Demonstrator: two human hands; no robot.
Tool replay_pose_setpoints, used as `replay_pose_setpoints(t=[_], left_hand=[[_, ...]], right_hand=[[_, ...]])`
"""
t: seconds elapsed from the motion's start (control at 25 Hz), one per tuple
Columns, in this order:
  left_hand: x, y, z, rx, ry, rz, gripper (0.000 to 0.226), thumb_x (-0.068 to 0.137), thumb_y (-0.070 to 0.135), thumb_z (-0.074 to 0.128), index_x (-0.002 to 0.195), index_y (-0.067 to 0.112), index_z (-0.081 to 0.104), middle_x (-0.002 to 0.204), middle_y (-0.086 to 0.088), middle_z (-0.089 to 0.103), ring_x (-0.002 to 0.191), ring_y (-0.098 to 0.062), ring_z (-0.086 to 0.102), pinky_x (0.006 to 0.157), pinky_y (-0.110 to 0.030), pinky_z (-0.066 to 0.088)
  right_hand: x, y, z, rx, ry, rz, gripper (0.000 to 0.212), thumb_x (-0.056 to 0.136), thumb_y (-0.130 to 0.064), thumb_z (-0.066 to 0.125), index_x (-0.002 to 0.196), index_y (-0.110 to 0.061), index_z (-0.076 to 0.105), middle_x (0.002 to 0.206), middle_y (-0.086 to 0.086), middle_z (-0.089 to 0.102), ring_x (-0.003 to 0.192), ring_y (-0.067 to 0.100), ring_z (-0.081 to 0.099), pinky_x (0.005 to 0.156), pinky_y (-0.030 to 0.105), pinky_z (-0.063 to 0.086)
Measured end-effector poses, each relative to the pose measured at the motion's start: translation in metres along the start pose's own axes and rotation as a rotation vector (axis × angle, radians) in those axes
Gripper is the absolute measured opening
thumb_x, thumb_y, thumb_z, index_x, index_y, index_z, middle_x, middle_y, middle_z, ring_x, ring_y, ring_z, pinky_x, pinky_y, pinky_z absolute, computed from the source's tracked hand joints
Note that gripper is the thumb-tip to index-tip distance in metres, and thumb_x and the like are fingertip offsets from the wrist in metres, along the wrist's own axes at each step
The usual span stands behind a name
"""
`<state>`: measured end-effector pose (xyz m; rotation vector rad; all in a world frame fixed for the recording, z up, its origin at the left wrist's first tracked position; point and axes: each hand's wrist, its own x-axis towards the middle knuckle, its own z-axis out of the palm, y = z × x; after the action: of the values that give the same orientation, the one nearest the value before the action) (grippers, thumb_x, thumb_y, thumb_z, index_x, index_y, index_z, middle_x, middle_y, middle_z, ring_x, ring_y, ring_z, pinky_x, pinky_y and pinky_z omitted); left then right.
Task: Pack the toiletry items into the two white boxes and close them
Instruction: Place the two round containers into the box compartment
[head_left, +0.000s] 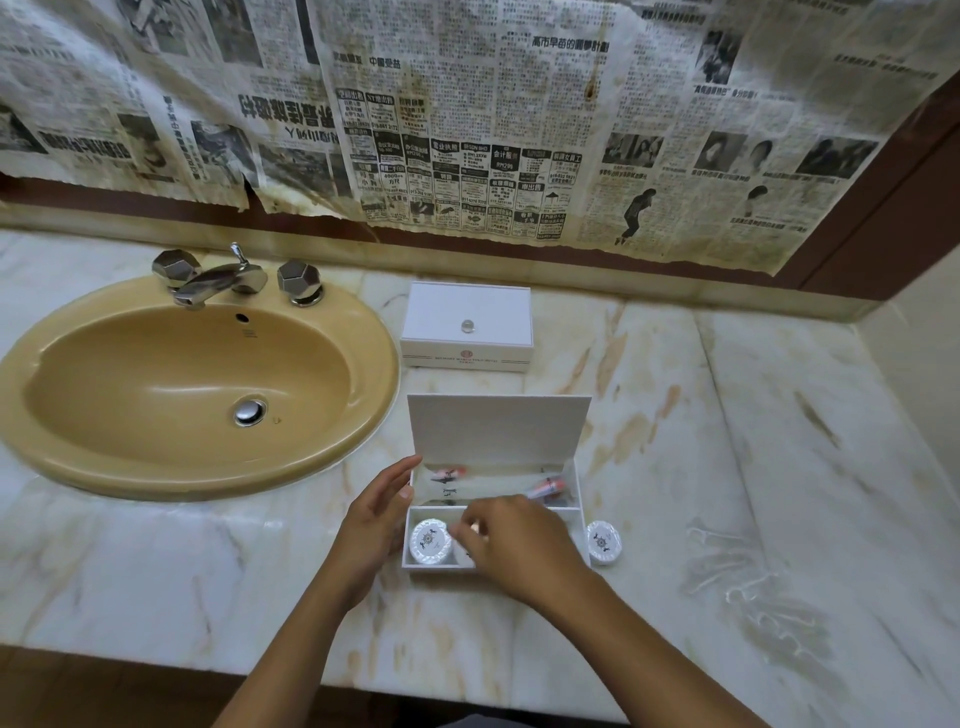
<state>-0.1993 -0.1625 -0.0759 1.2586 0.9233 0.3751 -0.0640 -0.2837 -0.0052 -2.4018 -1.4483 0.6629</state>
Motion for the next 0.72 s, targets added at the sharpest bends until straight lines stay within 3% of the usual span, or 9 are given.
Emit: replay_pose_setpoints(t=[0.2, 0.36, 0.44, 0.64, 0.72], left_hand=[[-0.003, 0.006, 0.002, -0.027, -0.009, -0.037, 0.033, 0.103, 0.024, 0.053, 0.13, 0.041, 0.061, 0.127, 0.008, 0.07, 0.115, -0.015, 0.068, 0.084, -0.032, 0.059], [-0.005, 0.009, 0.004, -0.008, 0.0, -0.046, 0.034, 0.103, 0.023, 0.052, 0.134, 0.037, 0.059, 0.123, 0.01, 0.07, 0.107, -0.008, 0.071, 0.07, -0.02, 0.057], [-0.005, 0.009, 0.004, 0.0, 0.001, -0.046, 0.033, 0.104, 0.024, 0.052, 0.133, 0.038, 0.06, 0.122, 0.011, 0.071, 0.109, -0.01, 0.071, 0.07, -0.021, 0.057], [-0.002, 0.004, 0.0, 0.028, -0.005, -0.045, 0.033, 0.105, 0.027, 0.051, 0.129, 0.047, 0.062, 0.13, 0.008, 0.068, 0.119, -0.016, 0.066, 0.089, -0.036, 0.057], [-0.002, 0.004, 0.002, 0.022, -0.005, -0.046, 0.033, 0.105, 0.025, 0.05, 0.13, 0.044, 0.061, 0.129, 0.007, 0.069, 0.116, -0.016, 0.068, 0.084, -0.031, 0.058]], right_hand=[[-0.011, 0.042, -0.03, 0.164, 0.27, 0.116, 0.019, 0.089, -0.04, 0.055, 0.096, -0.028, 0.068, 0.088, -0.009, 0.068, 0.086, 0.012, 0.061, 0.076, 0.028, 0.048], [-0.018, 0.082, -0.032, 0.175, 0.382, 0.215, 0.018, 0.09, -0.032, 0.058, 0.104, -0.026, 0.067, 0.093, -0.008, 0.065, 0.078, 0.01, 0.058, 0.071, 0.023, 0.041], [-0.024, 0.098, -0.027, 0.153, 0.358, 0.27, 0.023, 0.089, -0.029, 0.059, 0.112, -0.026, 0.064, 0.101, -0.005, 0.062, 0.079, 0.01, 0.057, 0.071, 0.022, 0.04], [-0.038, 0.116, -0.011, 0.056, 0.142, 0.325, 0.046, 0.083, -0.029, 0.063, 0.128, -0.03, 0.051, 0.119, -0.003, 0.053, 0.109, 0.017, 0.05, 0.088, 0.028, 0.043], [-0.038, 0.118, -0.006, 0.019, 0.089, 0.343, 0.049, 0.082, -0.032, 0.064, 0.129, -0.03, 0.049, 0.12, -0.003, 0.052, 0.111, 0.018, 0.049, 0.09, 0.03, 0.042]])
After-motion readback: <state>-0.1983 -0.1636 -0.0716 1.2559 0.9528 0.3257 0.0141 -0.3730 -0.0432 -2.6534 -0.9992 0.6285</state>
